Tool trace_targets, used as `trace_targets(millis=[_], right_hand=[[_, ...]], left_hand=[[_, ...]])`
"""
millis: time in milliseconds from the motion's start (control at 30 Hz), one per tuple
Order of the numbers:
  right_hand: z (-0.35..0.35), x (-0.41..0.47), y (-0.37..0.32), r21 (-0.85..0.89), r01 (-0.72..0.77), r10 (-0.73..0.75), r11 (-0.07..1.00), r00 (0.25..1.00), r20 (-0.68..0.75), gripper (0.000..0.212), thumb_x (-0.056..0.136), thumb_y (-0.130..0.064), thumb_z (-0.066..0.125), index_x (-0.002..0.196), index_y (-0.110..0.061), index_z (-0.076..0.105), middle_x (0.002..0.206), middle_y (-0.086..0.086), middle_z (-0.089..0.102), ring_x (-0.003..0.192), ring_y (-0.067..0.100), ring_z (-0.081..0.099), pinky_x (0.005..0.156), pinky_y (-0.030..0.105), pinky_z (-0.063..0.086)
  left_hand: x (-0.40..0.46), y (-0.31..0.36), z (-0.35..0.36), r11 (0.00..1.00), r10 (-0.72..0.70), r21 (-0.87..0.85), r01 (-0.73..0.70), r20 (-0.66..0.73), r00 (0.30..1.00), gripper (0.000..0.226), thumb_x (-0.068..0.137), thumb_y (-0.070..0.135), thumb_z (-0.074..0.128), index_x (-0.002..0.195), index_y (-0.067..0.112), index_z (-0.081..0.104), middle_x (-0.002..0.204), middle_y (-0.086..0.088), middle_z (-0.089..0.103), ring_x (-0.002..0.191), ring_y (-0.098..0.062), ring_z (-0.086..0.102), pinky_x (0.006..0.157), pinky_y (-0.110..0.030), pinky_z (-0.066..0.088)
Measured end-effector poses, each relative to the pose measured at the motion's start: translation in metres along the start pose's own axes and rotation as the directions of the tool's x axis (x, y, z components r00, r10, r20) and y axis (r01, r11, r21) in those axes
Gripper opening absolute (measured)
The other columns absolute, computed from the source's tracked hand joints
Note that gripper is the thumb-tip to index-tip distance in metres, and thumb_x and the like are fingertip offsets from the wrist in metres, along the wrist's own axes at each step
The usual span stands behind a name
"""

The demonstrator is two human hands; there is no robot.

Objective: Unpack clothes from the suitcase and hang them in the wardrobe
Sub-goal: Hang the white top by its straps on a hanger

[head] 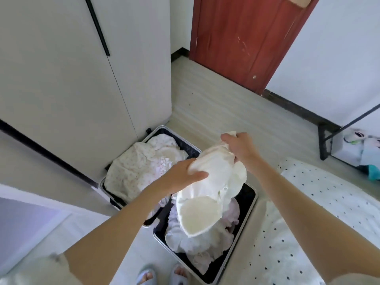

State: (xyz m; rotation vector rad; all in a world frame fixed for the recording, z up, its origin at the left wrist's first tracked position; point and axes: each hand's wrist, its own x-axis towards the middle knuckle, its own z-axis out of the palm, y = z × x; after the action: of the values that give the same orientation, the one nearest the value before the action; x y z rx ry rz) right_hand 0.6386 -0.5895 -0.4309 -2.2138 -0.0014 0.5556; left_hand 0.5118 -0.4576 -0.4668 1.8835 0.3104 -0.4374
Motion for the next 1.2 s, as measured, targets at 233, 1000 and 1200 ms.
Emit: trace_targets(millis=[233, 1000, 1200], right_hand=[[-0.003, -0.089, -0.07, -0.076, 0.073, -0.068, 0.994, 0.995, 0.071, 0.027, 0.081, -0.014, 0.053, 0.055, -0.009, 0.049, 0.051, 0.007, 0.048, 0.048, 0.027, 0.054, 0.044, 0.026, 0.043], [0.187, -0.435, -0.274, 0.021, 0.358, -0.292, 0.934, 0.725, 0.624, 0.025, 0.091, -0.006, 0.038, 0.068, -0.011, 0.045, 0.048, 0.004, 0.046, 0.034, 0.013, 0.043, 0.035, 0.014, 0.037], [0.24, -0.457, -0.346, 0.411, 0.05, -0.32, 0.91, 0.714, 0.622, 0.028, 0.094, -0.007, 0.033, 0.072, -0.01, 0.051, 0.034, 0.0, 0.053, 0.024, 0.009, 0.047, 0.028, 0.01, 0.033]], left_hand=[[-0.105, 0.043, -0.05, 0.876, 0.056, -0.482, -0.006, 0.088, 0.995, 0.03, 0.083, 0.03, 0.068, 0.094, 0.007, 0.053, 0.089, -0.005, 0.061, 0.082, -0.017, 0.059, 0.076, -0.025, 0.047], [-0.528, -0.004, -0.204, 0.853, 0.029, -0.377, -0.36, -0.656, 0.754, 0.022, 0.074, 0.005, 0.043, 0.055, 0.012, 0.049, 0.059, 0.0, 0.049, 0.058, -0.015, 0.046, 0.055, -0.019, 0.042], [-0.602, -0.048, -0.232, 0.957, -0.034, -0.215, -0.195, -0.749, 0.662, 0.022, 0.092, 0.018, 0.053, 0.073, 0.009, 0.061, 0.065, 0.001, 0.057, 0.071, -0.015, 0.06, 0.072, -0.023, 0.051]])
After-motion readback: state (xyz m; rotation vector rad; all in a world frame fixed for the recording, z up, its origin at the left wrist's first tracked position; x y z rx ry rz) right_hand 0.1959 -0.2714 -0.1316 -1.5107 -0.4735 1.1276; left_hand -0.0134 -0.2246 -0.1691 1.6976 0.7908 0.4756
